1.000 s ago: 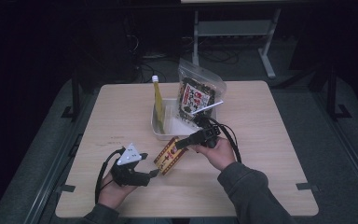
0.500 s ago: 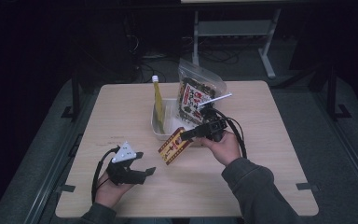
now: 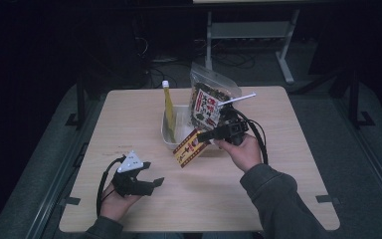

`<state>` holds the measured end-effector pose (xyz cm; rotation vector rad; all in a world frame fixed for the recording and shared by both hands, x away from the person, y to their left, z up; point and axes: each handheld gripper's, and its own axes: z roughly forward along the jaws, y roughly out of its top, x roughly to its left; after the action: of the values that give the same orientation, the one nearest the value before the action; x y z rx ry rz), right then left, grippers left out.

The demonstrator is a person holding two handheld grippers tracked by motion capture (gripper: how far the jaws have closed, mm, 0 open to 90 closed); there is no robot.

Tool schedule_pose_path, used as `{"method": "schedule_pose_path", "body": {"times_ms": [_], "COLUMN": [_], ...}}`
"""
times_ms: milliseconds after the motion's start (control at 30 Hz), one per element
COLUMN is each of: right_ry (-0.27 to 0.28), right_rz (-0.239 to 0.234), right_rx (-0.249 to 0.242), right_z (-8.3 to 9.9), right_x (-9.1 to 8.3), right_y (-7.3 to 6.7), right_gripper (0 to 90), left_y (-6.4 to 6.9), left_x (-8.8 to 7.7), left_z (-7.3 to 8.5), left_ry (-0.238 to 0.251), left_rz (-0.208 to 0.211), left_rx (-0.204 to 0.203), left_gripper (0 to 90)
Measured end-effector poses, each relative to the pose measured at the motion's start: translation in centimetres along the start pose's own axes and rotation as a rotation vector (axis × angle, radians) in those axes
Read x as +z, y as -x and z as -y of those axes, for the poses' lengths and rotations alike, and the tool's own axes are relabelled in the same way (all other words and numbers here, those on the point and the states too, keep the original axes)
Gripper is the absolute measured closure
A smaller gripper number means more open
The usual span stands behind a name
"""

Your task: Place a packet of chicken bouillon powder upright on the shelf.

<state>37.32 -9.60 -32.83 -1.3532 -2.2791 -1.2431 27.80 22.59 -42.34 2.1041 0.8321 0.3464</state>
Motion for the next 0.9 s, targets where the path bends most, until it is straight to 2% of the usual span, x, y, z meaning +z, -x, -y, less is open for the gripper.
{"method": "schedule_pose_path", "body": {"times_ms": [467,767,900], "right_ry": [0.064,0.099,0.116], "right_rz": [0.064,0.152,0.172], "right_rx": [0.025,0.035,0.041], "right_z": [-1.5,-3.8,-4.6], "right_x": [-1.5,-1.1,-0.6], "right_y": [0.5,0.0,-0.1], "right_gripper": [68.1,68.0,68.1], "left_y": [-0.4,-0.8,-1.0], "left_x": [0.0,-0.1,-0.2], "left_z": [0.2,0.3,0.3], "left_ry": [0.003,0.009,0.009], "left_rz": [-0.002,-0.005,-0.005], "left_rx": [-0.014,-0.025,-0.027], "left_gripper": [23.6,23.6,23.6]}}
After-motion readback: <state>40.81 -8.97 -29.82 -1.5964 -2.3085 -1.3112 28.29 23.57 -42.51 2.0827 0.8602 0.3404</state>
